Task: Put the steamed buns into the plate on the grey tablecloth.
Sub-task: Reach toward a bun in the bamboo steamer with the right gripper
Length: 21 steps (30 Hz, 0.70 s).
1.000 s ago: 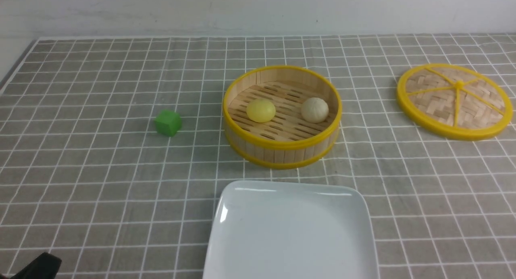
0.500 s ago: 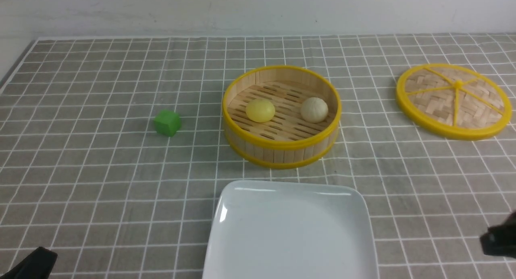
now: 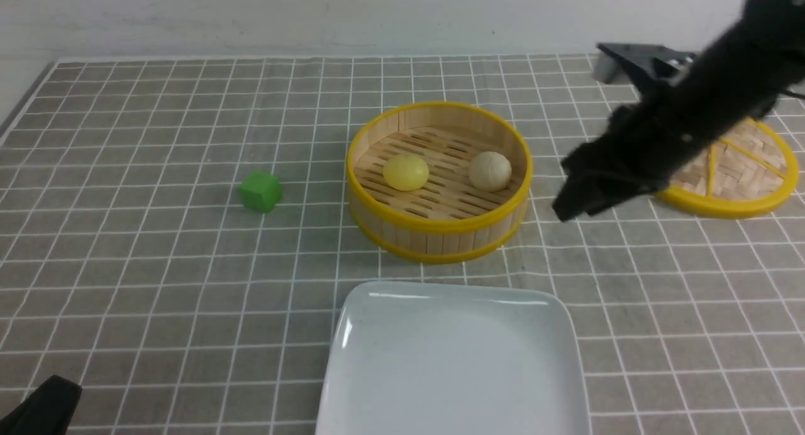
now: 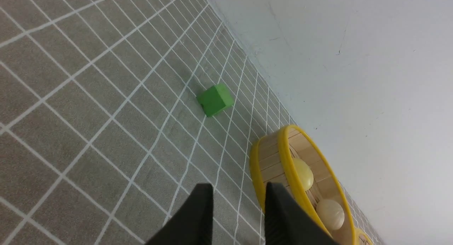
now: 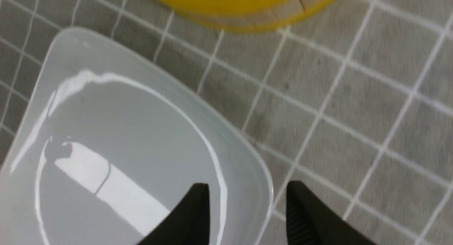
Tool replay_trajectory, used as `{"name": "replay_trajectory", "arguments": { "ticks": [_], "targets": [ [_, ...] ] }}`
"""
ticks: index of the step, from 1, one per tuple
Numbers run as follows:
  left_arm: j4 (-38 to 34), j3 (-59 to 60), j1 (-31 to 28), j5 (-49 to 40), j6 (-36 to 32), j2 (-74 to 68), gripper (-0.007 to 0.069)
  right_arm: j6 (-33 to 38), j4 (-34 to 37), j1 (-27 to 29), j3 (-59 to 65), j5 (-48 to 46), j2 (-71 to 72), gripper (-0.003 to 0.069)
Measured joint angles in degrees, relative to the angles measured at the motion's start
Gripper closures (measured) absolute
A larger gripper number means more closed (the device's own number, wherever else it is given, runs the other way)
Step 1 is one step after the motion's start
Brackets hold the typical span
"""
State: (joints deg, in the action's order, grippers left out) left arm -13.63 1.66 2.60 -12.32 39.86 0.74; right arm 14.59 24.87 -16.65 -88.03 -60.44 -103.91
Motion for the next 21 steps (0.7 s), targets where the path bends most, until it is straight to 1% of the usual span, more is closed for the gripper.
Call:
{"name": "replay_trajectory", "arguments": {
  "ticks": [3,4,5,7,8,9,10,13,15,18,19,21],
  "targets": [
    [0.2,-2.27,0.0,-6.12,-0.02,0.0,0.0384,-4.34,-5.68,-2.89,-16.4,-4.28,-10.43,0.0274],
    [0.2,-2.46,0.0,-6.53,-0.02,0.0,0.0384,-4.72,-6.37,-3.32,-18.41,-4.77,-11.81,0.0272],
    [0.26,-3.95,0.0,-9.44,-0.02,0.0,0.0384,-5.81,-8.84,-4.1,-25.5,-6.84,-16.68,0.0256],
    [0.37,-6.01,0.0,-13.48,-0.02,-0.2,0.0384,-7.41,-11.83,-4.96,-34.59,-8.94,-23.04,0.0239],
    [0.42,-6.71,0.0,-14.22,-0.02,-0.54,0.0384,-7.77,-12.41,-5.1,-36.6,-9.24,-24.45,0.0237],
    [0.42,-8.34,0.0,-17.05,-0.02,-1.89,0.0384,-9.59,-14.97,-5.48,-45.43,-9.82,-30.53,0.023],
    [0.5,-9.51,0.0,-18.81,-0.02,-3.12,0.0384,-10.44,-15.81,-5.53,-48.83,-9.8,-32.88,0.0227],
    [0.61,-13.04,0.0,-23.45,-0.89,-7.08,0.0384,-13.96,-17.7,-5.48,-55.14,-9.92,-37.96,0.0225],
    [0.68,-16.06,0.0,-27.29,-3.8,-10.38,0.0384,-14.99,-18.66,-5.47,-56.54,-10.5,-39.06,0.0225],
    [0.68,-19.61,0.0,-28.99,-8.02,-15.0,0.0384,-15.19,-18.74,-5.47,-57.06,-10.86,-39.06,0.0225],
    [0.68,-19.81,0.0,-28.99,-8.02,-15.32,0.0384,-15.19,-18.74,-5.47,-57.07,-10.86,-39.06,0.0225],
    [0.68,-21.9,0.0,-29.28,-10.41,-18.69,0.0384,-15.19,-18.61,-5.53,-57.3,-10.91,-39.06,0.0225]
  ]
}}
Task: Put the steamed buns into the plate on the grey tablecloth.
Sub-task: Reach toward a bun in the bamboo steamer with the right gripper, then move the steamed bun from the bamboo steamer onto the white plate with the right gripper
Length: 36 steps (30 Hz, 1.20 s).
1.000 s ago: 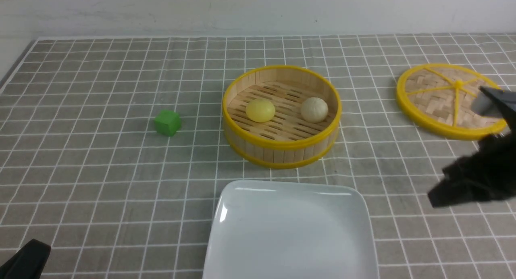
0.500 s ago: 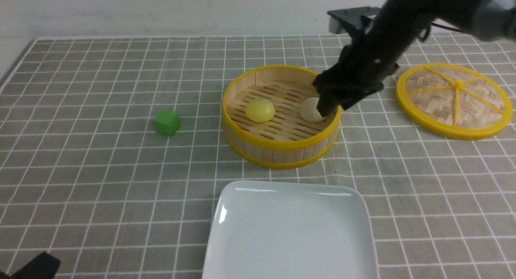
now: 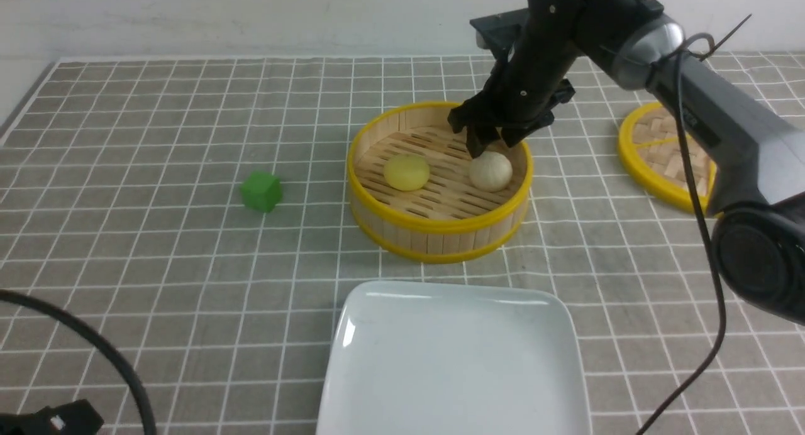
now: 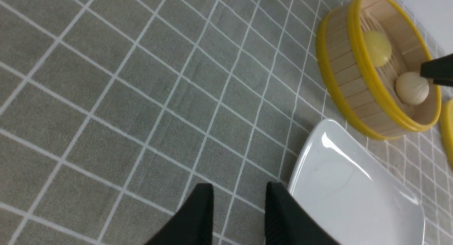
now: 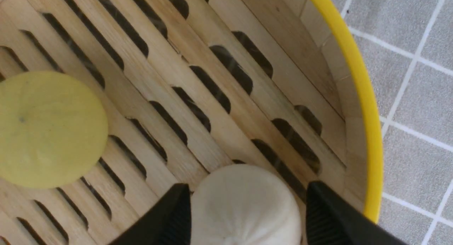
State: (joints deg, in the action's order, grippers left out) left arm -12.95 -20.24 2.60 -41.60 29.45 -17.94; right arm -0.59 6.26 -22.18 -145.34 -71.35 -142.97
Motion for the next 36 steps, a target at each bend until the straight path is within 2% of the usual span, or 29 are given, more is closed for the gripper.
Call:
{"name": "replay_trajectory", "arguments": {
  "ticks": [4,7,11,12,15,20,26,29,30,33,36],
  "targets": [
    [0.0,-2.46,0.0,-0.87,-3.87,-5.46,0.0384,-0.2,0.31,0.0,-0.11,0.0,-1.35,0.0248],
    [-0.05,-2.71,0.0,-1.16,-4.89,-8.2,0.0384,-0.67,0.31,0.0,0.37,0.05,-1.92,0.0316],
    [-0.05,-2.71,0.0,-1.22,-5.16,-10.91,0.0384,-0.93,0.31,0.0,0.44,0.17,-1.85,0.0472],
    [-0.05,-2.71,0.0,-1.22,-5.21,-11.55,0.0384,-0.95,0.36,0.0,0.44,0.18,-1.72,0.0556],
    [-0.05,-2.71,0.0,-1.15,-5.3,-12.39,0.0384,-0.95,0.47,0.0,0.61,0.08,-0.63,0.0638],
    [0.3,-2.71,0.0,-0.98,-5.31,-12.57,0.0384,-0.95,1.36,0.0,1.06,-0.3,6.26,0.0637],
    [1.28,-2.71,0.0,-0.68,-5.31,-12.57,0.0384,-0.95,8.05,0.0,9.14,-0.03,21.67,0.0637],
    [1.62,-2.71,0.0,-0.68,-5.31,-12.57,0.0384,-0.95,10.85,-0.62,25.53,0.04,35.0,0.0637],
    [1.62,-2.71,0.0,-0.68,-5.31,-12.57,0.0384,-0.95,10.85,-0.62,26.57,0.04,35.0,0.0637],
    [1.66,-2.71,0.0,-0.68,-5.36,-12.57,0.0384,-0.95,11.32,-3.39,46.81,-0.09,46.26,0.0636],
    [1.66,-2.71,0.0,-0.68,-5.36,-12.57,0.0384,-0.95,11.49,-6.49,58.56,1.94,50.67,0.0633]
  ]
}}
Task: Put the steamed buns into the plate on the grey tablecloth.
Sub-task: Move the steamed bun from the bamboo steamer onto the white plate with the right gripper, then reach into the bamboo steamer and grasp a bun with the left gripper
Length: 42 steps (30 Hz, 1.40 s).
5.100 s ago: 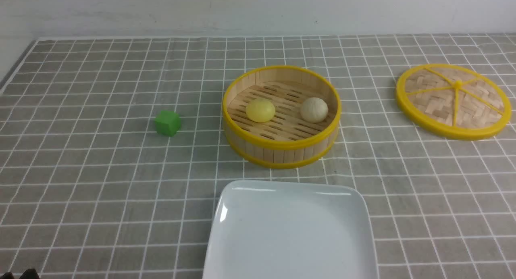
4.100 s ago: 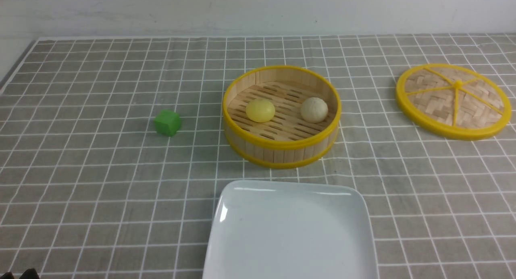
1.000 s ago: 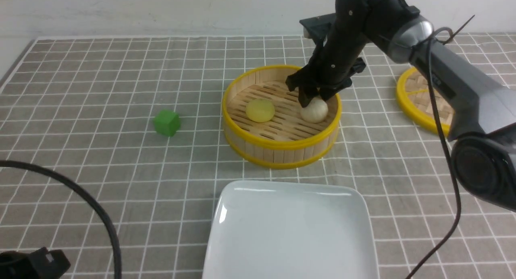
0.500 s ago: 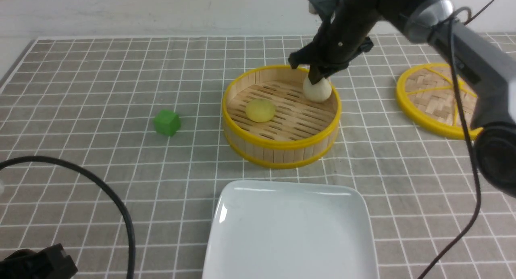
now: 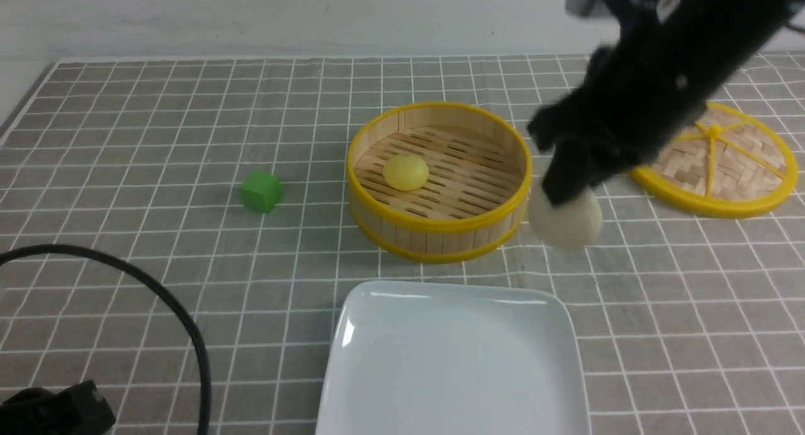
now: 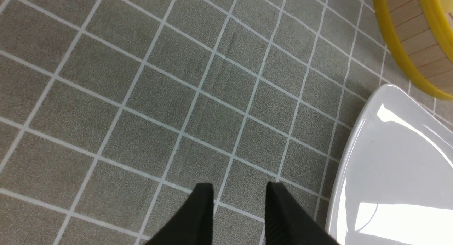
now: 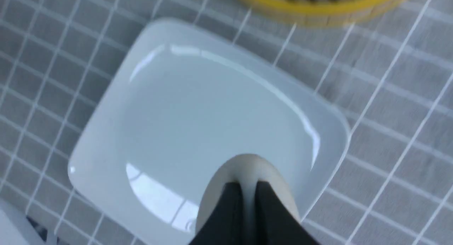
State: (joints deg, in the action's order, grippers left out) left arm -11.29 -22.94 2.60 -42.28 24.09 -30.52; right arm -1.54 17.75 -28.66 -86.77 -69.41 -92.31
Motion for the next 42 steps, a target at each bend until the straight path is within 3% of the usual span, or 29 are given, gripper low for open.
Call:
{"name": "replay_trajectory", "arguments": {
  "ticks": [8,11,14,19,21,25,26,30,31,35,42],
  "targets": [
    [0.02,0.0,0.0,0.07,0.0,0.0,0.0384,0.0,-0.05,-8.39,21.07,19.92,0.15,0.0597],
    [0.26,0.0,0.0,0.91,0.0,0.0,0.0384,0.05,-0.22,-9.31,24.12,24.81,-2.4,0.0507],
    [0.44,-0.12,0.0,1.13,-0.16,0.0,0.0384,-0.07,-0.55,-9.31,24.25,25.88,-3.55,0.0354],
    [0.44,-5.02,0.0,-3.14,-3.31,-1.53,0.0384,-0.07,-2.8,-9.2,20.77,20.36,-2.5,0.0183],
    [0.3,-7.91,0.0,-5.3,-4.79,-3.21,0.0384,-0.07,-4.63,-8.8,18.16,17.58,-1.14,0.019],
    [-0.38,-13.9,0.0,-8.53,-7.63,-8.59,0.0384,-0.07,-8.32,-7.46,13.33,10.68,3.27,0.0302],
    [-1.73,-17.09,0.0,-10.32,-10.69,-13.12,0.0384,-0.07,-10.45,-6.54,12.42,6.56,7.03,0.0422],
    [-6.8,-21.84,0.0,-12.22,-18.7,-22.31,0.0426,-0.21,-13.04,-5.46,14.23,1.82,14.47,0.0636],
    [-7.17,-22.38,0.0,-12.28,-19.19,-23.44,0.0431,-0.39,-13.31,-5.41,14.74,1.76,15.89,0.065],
    [-15.91,-29.14,0.0,-12.58,-28.49,-36.08,0.0599,-1.04,-14.0,-5.34,23.36,2.69,26.5,0.0675],
    [-22.34,-41.86,3.48,-14.02,-32.85,-50.25,0.0623,-3.02,-14.17,-5.29,38.31,7.12,38.74,0.0676]
  ]
}}
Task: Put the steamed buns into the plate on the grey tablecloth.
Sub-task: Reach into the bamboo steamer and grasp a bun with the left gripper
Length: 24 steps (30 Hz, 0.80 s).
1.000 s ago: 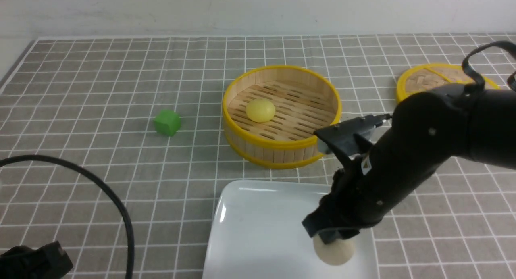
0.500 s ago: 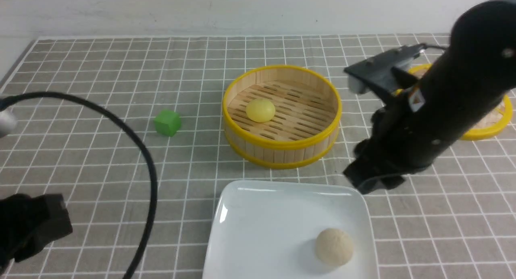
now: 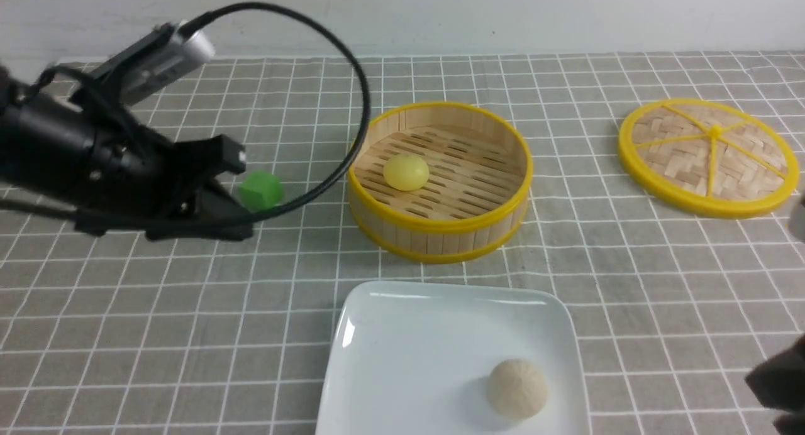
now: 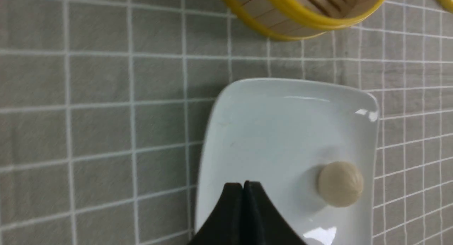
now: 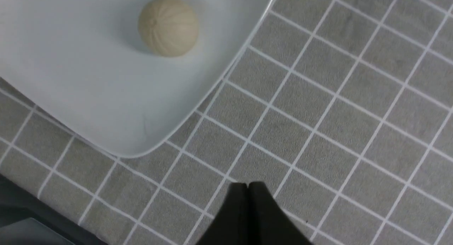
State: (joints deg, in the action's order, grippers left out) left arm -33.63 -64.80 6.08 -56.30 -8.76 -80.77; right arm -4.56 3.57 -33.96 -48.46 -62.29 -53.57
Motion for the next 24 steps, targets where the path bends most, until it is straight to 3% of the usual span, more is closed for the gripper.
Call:
{"name": "replay_trajectory", "arguments": {
  "ticks": [4,10,14,15,18,24],
  "targets": [
    [0.34,-14.59,7.07,-1.17,-0.25,-12.54,0.062,-0.89,-0.07,0.0,8.59,3.83,5.78,0.0676],
    [5.3,-33.31,10.53,-3.84,4.71,-26.92,0.0568,-2.54,-0.07,0.0,12.31,6.16,7.24,0.0674],
    [11.7,-48.29,13.77,-6.04,8.76,-37.87,0.0423,-3.67,-0.07,0.0,12.67,7.61,7.24,0.0671],
    [12.01,-48.29,13.94,-6.04,8.76,-37.87,0.0423,-3.67,-0.07,0.0,12.67,7.72,7.24,0.0671],
    [16.51,-57.11,16.68,-7.57,9.99,-45.15,0.0298,-3.74,-0.07,0.0,12.67,9.79,7.24,0.0669],
    [19.39,-62.79,17.38,-8.37,10.9,-52.68,0.022,-3.74,-0.07,0.0,12.67,10.98,7.24,0.0666]
  ]
}}
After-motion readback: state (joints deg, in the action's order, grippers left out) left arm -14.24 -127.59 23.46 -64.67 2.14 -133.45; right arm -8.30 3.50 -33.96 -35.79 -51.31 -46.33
